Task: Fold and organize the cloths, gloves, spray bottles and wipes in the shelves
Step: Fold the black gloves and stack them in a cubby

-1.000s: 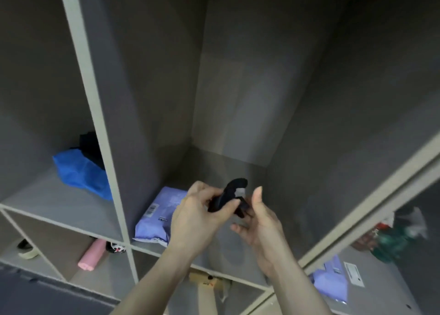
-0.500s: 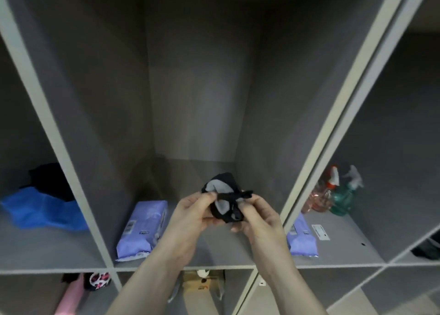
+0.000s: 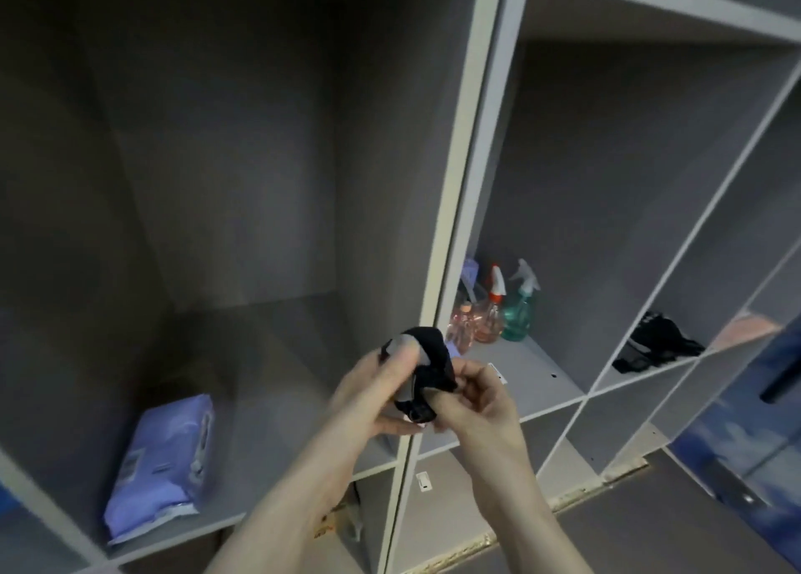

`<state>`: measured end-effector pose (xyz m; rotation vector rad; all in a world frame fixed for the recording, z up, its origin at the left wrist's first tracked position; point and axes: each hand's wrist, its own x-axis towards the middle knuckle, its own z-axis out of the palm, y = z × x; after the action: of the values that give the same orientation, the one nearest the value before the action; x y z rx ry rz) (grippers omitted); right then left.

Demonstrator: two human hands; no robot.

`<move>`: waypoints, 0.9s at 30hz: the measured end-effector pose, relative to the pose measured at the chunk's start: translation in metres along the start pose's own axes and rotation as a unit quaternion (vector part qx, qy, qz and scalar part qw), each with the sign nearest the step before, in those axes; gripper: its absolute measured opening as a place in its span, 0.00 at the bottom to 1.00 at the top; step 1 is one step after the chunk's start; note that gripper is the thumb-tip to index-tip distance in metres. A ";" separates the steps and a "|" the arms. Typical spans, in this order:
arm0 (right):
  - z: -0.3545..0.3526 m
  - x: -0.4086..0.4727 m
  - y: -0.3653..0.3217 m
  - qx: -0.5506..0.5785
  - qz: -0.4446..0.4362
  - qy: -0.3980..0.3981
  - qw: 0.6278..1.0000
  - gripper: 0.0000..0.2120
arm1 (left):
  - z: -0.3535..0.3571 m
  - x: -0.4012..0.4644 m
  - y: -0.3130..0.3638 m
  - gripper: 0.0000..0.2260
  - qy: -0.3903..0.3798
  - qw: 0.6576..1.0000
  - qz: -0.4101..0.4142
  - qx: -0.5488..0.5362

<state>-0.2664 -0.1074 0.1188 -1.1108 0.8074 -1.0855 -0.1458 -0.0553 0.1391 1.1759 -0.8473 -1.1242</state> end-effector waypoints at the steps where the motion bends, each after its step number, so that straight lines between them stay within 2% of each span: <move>1: -0.007 -0.002 -0.001 0.002 -0.004 0.007 1.000 0.11 | 0.010 0.003 -0.004 0.21 0.015 0.999 0.015 0.033; 4: -0.031 -0.004 -0.004 -0.005 0.002 0.032 0.999 0.11 | 0.040 0.015 -0.015 0.05 0.059 0.996 0.043 0.057; 8: -0.085 0.000 -0.015 -0.007 0.028 0.078 0.997 0.06 | 0.088 0.029 -0.024 0.07 0.030 0.998 0.043 0.042; 12: -0.145 0.008 -0.039 0.023 0.014 0.113 0.993 0.01 | 0.146 0.045 -0.032 0.08 -0.027 0.999 -0.009 -0.035; 15: -0.188 0.021 -0.056 0.037 0.011 0.109 0.993 0.03 | 0.186 0.064 -0.039 0.08 -0.061 0.992 -0.047 -0.100; 21: -0.281 0.046 -0.091 0.153 0.070 0.052 0.984 0.13 | 0.270 0.096 -0.056 0.09 -0.145 0.941 -0.165 -0.259; 24: -0.332 0.054 -0.105 0.210 0.096 -0.001 0.973 0.24 | 0.320 0.109 -0.068 0.12 -0.177 0.919 -0.188 -0.296; 27: -0.377 0.055 -0.119 0.191 0.100 -0.023 0.976 0.33 | 0.368 0.120 -0.077 0.12 -0.193 0.917 -0.194 -0.289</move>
<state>-0.6274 -0.2770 0.1299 -0.7122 0.6264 -0.9903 -0.4781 -0.2682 0.1361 0.6379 -0.5087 -1.8277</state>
